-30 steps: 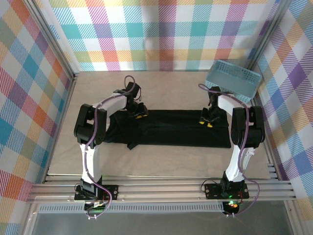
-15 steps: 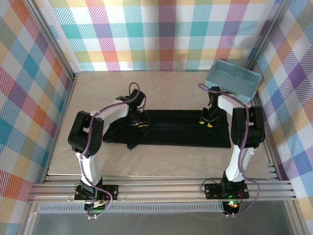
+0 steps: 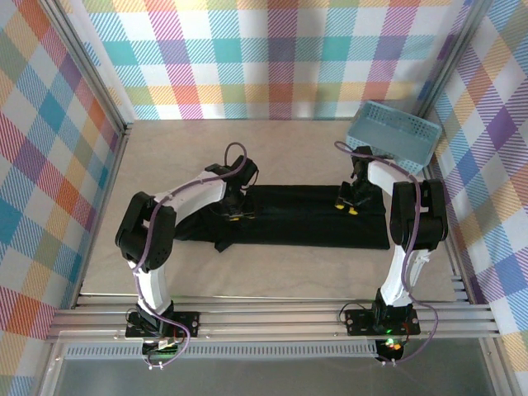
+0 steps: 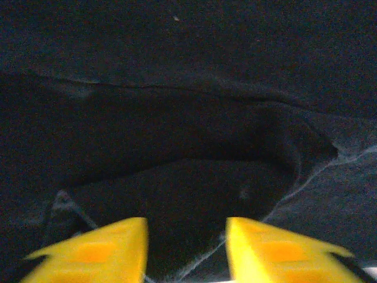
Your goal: Fold and stack the t-shirts
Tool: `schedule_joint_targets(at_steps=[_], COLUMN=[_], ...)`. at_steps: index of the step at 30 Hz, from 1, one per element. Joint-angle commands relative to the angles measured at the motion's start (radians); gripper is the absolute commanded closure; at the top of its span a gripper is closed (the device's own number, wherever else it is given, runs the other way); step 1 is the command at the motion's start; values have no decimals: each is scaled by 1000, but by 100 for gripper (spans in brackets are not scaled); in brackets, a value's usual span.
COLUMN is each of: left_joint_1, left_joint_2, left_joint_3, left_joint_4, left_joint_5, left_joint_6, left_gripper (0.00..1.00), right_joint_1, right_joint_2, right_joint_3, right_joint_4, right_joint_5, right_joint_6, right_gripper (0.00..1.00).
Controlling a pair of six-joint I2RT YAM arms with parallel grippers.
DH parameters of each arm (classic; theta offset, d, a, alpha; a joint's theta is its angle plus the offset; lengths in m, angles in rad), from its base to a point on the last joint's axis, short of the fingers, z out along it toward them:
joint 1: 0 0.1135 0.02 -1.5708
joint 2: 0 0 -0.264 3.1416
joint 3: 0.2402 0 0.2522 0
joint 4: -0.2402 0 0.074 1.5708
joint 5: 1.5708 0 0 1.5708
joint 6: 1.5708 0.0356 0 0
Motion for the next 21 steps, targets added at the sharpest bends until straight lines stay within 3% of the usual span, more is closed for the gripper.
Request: schedule_joint_targets(at_steps=[1, 6, 10, 17, 21], left_joint_1=[-6, -48, -134, -178, -185], left_joint_2=[-79, -104, -102, -50, -19], left_joint_3=[10, -37, -73, -91, -80], left_joint_4=[-38, 11, 55, 87, 91], left_joint_5=[-95, -100, -192, -327, -392], left_joint_6=[73, 233, 394, 487, 502], left_gripper=[49, 46, 45, 48, 63], right_joint_1=[5, 4, 5, 4, 5], right_joint_2=[-36, -39, -34, -32, -31], right_joint_3=[-19, -18, -17, -22, -19], right_joint_4=[0, -3, -4, -6, -8], right_joint_5=[-21, -18, -21, -22, -22], right_joint_6=[-8, -11, -3, 6, 7], right_gripper=[66, 66, 67, 66, 66])
